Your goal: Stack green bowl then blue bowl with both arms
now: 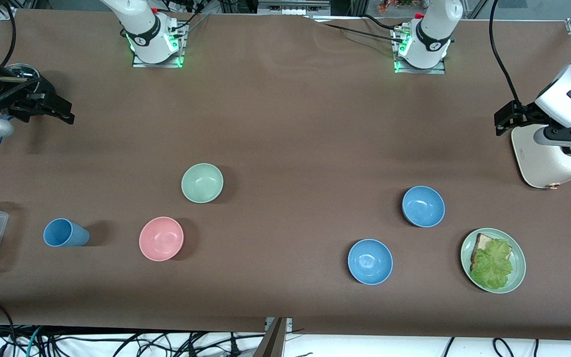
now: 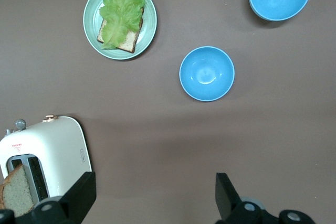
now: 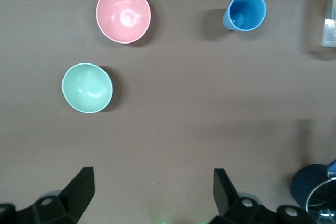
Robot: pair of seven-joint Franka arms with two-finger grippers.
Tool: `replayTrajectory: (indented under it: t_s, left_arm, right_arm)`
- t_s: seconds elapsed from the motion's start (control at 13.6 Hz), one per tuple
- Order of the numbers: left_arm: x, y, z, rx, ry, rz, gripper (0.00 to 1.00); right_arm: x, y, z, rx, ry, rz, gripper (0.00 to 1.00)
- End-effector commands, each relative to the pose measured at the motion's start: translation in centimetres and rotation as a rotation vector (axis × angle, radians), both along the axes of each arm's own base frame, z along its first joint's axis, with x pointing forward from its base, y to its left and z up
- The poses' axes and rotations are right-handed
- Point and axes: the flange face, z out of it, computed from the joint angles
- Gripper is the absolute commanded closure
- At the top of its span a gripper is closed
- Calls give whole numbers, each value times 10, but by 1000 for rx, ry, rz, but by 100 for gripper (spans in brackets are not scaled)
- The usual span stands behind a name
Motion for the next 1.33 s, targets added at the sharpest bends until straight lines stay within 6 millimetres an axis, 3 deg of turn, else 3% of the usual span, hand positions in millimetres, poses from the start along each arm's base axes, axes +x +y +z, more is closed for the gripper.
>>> replayTrajectory:
  t_s: [0.0, 0.44, 1.25]
  left_arm:
    - [2, 3, 8, 6, -1, -5, 0]
    - [2, 4, 7, 6, 2, -2, 0]
    - [3, 7, 7, 6, 1, 2, 0]
  right_arm:
    - [0, 4, 4, 18, -8, 4, 0]
    - [0, 20, 6, 21, -20, 32, 0]
    - [1, 20, 6, 19, -30, 29, 0]
